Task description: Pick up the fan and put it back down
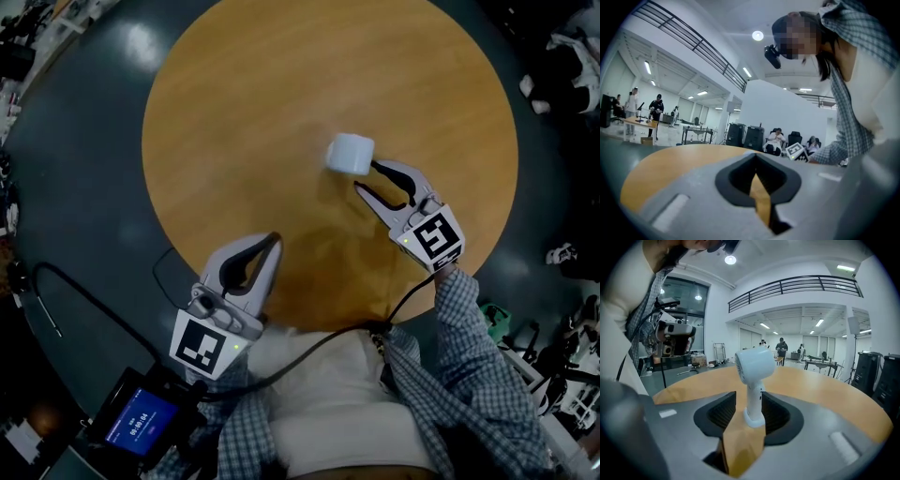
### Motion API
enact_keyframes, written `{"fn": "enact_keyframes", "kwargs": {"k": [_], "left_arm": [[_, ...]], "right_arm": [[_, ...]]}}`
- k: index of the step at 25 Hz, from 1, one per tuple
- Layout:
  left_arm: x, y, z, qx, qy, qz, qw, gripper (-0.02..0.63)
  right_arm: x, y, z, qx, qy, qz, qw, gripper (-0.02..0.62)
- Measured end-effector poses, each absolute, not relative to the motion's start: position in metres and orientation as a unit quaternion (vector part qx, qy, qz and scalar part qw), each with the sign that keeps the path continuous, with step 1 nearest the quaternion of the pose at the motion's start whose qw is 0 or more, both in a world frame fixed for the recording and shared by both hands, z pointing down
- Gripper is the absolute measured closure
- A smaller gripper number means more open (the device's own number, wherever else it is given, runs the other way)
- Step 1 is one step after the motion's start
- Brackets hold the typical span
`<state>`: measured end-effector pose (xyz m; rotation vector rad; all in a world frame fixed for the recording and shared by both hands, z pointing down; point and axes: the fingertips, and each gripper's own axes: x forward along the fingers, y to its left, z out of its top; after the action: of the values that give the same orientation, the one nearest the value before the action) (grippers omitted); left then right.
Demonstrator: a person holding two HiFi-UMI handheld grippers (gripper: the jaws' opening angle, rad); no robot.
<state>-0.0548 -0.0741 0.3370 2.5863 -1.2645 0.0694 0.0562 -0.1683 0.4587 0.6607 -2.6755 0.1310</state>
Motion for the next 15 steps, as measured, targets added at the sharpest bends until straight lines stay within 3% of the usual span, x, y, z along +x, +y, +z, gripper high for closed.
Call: {"fn": "enact_keyframes", "kwargs": {"k": [4, 15], "left_arm": [[-0.072, -0.066, 0.334, 0.887, -0.44, 0.027, 0.137, 0.607], [-0.079, -0.066, 0.358, 0.87, -0.468, 0.034, 0.153, 0.607]], "right_arm": [[0.035, -0.172, 0.458, 0.227, -0.954, 0.042, 0.193, 0.406], [-0.002, -0.205, 0.48, 0.209, -0.966, 0.044, 0.148, 0.401]]}}
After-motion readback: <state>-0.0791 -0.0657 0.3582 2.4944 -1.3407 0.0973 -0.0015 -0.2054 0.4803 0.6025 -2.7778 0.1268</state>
